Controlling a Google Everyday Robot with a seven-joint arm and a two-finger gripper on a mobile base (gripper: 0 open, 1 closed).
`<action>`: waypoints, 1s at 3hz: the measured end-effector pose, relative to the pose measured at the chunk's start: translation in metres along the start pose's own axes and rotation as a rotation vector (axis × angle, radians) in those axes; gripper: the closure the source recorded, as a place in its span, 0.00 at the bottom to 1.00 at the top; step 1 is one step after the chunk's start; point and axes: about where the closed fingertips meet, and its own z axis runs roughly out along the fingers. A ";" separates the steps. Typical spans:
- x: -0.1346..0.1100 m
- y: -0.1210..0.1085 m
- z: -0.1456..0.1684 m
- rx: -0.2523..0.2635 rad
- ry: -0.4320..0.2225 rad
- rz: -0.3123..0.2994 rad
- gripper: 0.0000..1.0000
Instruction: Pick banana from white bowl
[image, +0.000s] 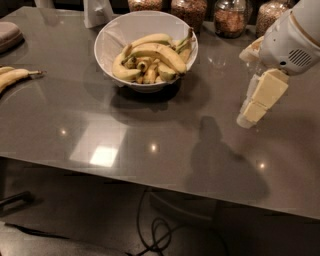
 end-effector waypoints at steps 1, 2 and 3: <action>-0.020 -0.006 0.002 0.016 -0.068 -0.022 0.00; -0.033 -0.010 0.004 0.025 -0.113 -0.036 0.00; -0.061 -0.029 0.010 0.046 -0.193 -0.031 0.00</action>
Offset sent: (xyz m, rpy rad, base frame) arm 0.0226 0.0374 0.0173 0.1401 -0.0904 0.0514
